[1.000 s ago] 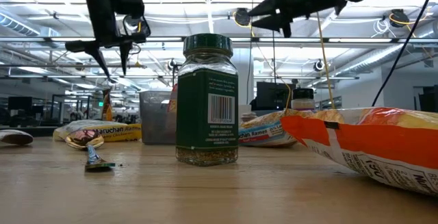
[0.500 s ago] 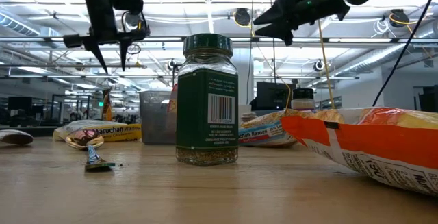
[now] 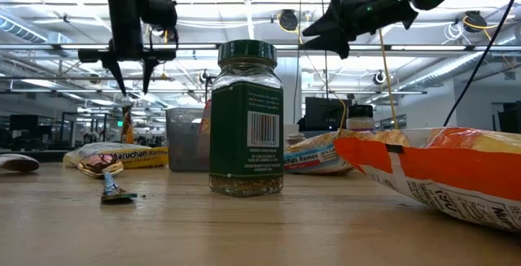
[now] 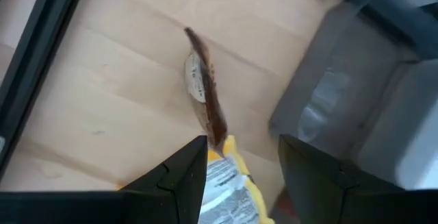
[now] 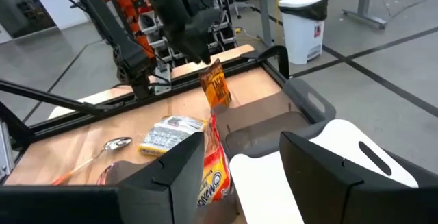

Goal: Pick & Place Food Item
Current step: Put the orange spice pack into the top black bin

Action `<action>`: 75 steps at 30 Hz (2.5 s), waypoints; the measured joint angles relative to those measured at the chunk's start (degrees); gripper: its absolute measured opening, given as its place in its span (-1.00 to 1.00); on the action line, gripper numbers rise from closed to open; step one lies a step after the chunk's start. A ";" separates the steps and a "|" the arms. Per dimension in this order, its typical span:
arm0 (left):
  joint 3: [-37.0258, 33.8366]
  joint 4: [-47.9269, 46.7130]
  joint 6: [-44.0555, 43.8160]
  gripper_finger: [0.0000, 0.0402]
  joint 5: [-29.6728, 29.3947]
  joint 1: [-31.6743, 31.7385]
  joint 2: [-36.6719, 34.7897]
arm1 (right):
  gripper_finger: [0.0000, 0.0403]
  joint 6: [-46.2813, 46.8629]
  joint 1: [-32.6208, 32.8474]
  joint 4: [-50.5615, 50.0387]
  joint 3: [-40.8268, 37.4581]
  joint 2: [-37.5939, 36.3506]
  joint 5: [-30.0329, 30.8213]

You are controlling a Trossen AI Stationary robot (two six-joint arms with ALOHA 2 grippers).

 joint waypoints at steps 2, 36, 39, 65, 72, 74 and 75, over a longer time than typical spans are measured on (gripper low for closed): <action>-0.02 0.15 0.44 -0.07 -0.02 -0.02 0.77 | -0.08 0.00 0.00 0.22 0.00 0.00 0.00; -0.02 -3.14 4.60 -0.07 -3.22 0.74 3.41 | -0.08 0.07 0.00 0.15 0.00 0.00 0.00; -0.02 -3.13 4.58 -0.07 -3.24 0.74 3.41 | -0.08 0.07 0.00 0.15 0.00 0.00 0.00; -0.02 -2.47 4.86 -0.19 -2.10 0.74 7.49 | -0.08 0.50 0.00 -0.77 0.00 0.00 -0.02; -0.02 -2.45 5.25 -0.62 -2.57 0.74 7.52 | -0.08 0.49 0.00 -0.79 0.00 0.00 -0.01; -0.02 -2.38 6.08 -0.73 -2.60 0.74 7.52 | -0.08 0.49 0.00 -0.79 0.00 0.00 -0.02; -0.02 -2.38 6.31 -0.79 -2.60 0.74 7.52 | -0.08 0.49 0.00 -0.79 0.00 0.00 -0.01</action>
